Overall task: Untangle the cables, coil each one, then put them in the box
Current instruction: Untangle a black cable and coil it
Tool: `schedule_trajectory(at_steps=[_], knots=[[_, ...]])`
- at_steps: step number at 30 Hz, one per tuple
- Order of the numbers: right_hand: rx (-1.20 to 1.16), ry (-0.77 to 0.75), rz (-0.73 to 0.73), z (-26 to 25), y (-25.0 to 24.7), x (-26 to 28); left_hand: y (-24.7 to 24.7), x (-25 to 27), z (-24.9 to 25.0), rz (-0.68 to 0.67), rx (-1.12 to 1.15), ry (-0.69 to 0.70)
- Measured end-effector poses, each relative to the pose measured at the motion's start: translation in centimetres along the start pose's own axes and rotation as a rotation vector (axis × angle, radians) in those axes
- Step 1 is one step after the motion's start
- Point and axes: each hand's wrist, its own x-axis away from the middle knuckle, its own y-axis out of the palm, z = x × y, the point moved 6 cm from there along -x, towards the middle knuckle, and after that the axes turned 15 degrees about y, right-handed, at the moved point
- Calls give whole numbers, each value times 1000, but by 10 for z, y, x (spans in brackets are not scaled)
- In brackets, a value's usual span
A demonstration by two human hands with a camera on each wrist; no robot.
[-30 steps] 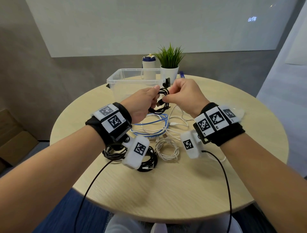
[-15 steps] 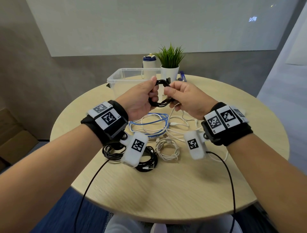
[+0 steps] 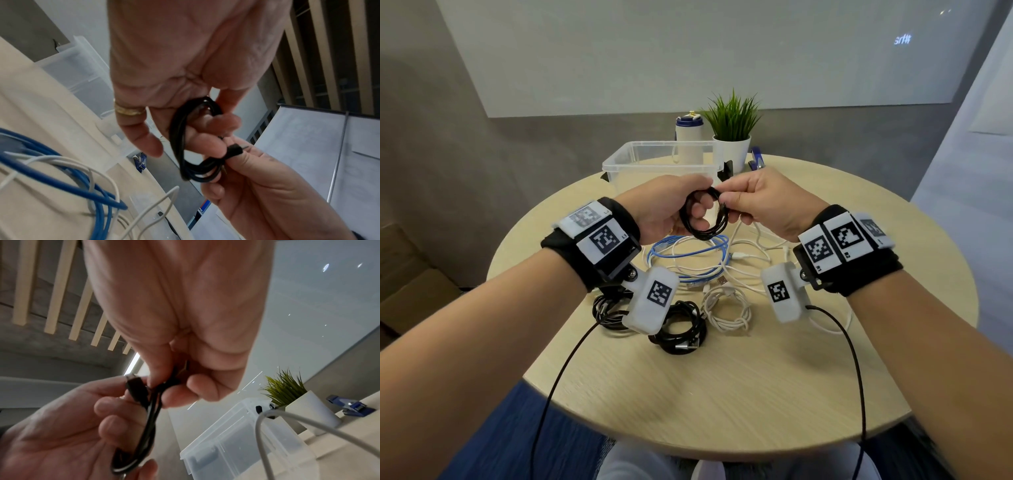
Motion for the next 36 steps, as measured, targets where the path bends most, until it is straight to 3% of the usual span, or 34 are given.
schedule_trajectory(at_steps=[4,8,12,17,23,27,36], knots=[[-5,-34,91,-2,-5,3,0,-1,-5,43,78,5],[-46,-54,58,-1,-3,4,-1,-2,-5,126,187,15],[-84,-84,118,-4,-8,2,3,-1,-6,51,206,-18],[-24,-79,68,-9,-4,5,8,6,-9,-53,225,-91],[-66,-96,144,-8,-6,5,13,6,-9,-26,312,-68],[50,-131,231,-9,-13,3,16,6,-9,-14,257,-51],[8,-220,108,-14,-3,9,10,-2,-3,156,77,84]])
